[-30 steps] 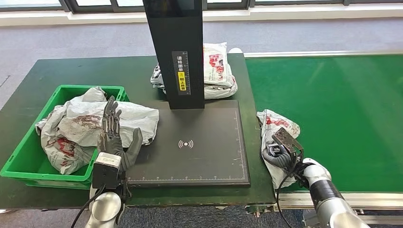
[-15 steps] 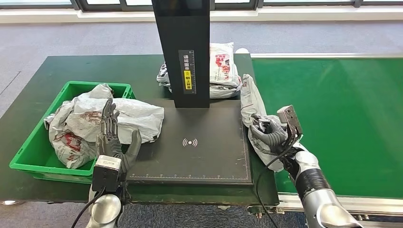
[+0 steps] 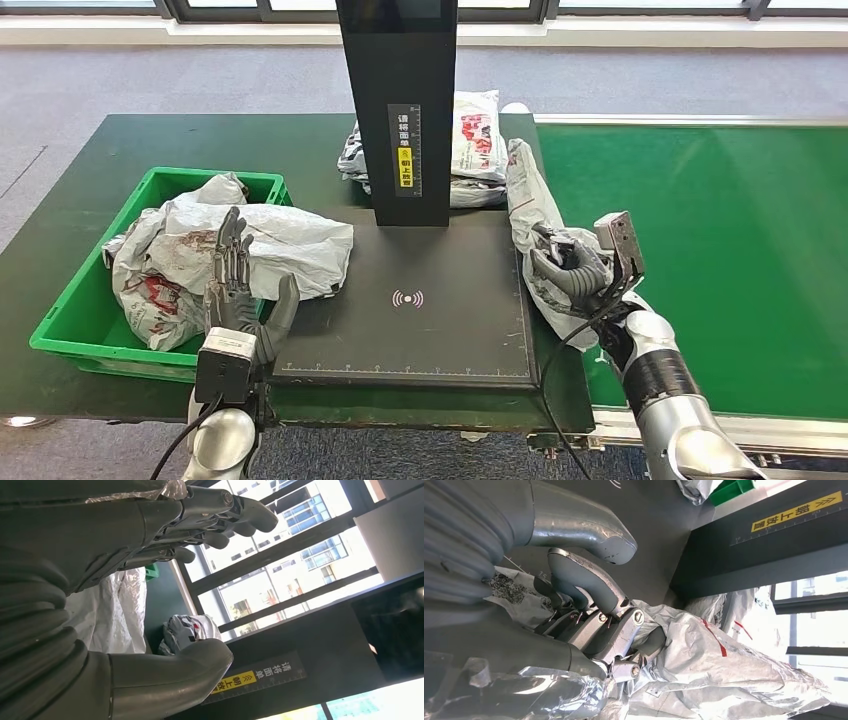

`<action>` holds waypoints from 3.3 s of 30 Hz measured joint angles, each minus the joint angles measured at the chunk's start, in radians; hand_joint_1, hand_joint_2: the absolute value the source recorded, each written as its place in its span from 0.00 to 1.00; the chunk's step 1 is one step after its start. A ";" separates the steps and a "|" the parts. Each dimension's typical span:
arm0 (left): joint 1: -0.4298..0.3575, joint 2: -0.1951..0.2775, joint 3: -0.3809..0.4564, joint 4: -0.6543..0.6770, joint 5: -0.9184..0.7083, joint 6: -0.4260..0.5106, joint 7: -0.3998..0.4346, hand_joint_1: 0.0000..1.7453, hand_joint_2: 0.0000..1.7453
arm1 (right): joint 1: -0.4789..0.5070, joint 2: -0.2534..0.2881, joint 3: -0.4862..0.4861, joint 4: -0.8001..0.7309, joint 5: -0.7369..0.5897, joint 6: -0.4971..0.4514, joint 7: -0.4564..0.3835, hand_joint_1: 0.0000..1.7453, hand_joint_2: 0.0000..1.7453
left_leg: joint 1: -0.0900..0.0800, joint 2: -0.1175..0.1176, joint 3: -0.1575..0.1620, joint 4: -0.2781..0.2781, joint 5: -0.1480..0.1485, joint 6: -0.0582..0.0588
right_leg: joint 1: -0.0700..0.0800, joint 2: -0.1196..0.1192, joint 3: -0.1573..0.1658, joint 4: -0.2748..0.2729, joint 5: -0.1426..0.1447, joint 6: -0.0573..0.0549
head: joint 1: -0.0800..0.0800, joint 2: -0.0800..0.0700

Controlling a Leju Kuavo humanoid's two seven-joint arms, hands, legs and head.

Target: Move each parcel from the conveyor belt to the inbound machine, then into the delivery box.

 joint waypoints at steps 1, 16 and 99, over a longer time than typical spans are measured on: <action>0.000 0.000 0.000 0.000 0.000 0.000 0.000 0.00 1.00 | 0.000 0.000 0.000 0.000 0.000 0.000 0.000 1.00 1.00 | 0.000 0.000 0.000 0.000 0.000 0.000 | 0.000 0.000 0.000 0.000 0.000 0.000 | 0.000 0.000; -0.030 0.000 0.000 0.020 0.032 0.011 -0.012 0.00 1.00 | -0.009 0.132 0.242 -0.109 -0.097 0.087 0.110 1.00 1.00 | 0.001 0.001 0.000 0.000 0.001 -0.001 | 0.002 0.001 -0.001 0.000 0.000 0.000 | 0.000 0.000; 0.014 -0.026 0.060 -0.049 -0.026 0.034 0.026 0.00 1.00 | 0.500 0.128 0.282 -1.173 0.686 -0.940 0.190 0.00 1.00 | -0.001 -0.001 -0.001 0.003 -0.004 0.005 | 0.000 -0.001 0.000 -0.001 -0.003 0.006 | 0.000 0.000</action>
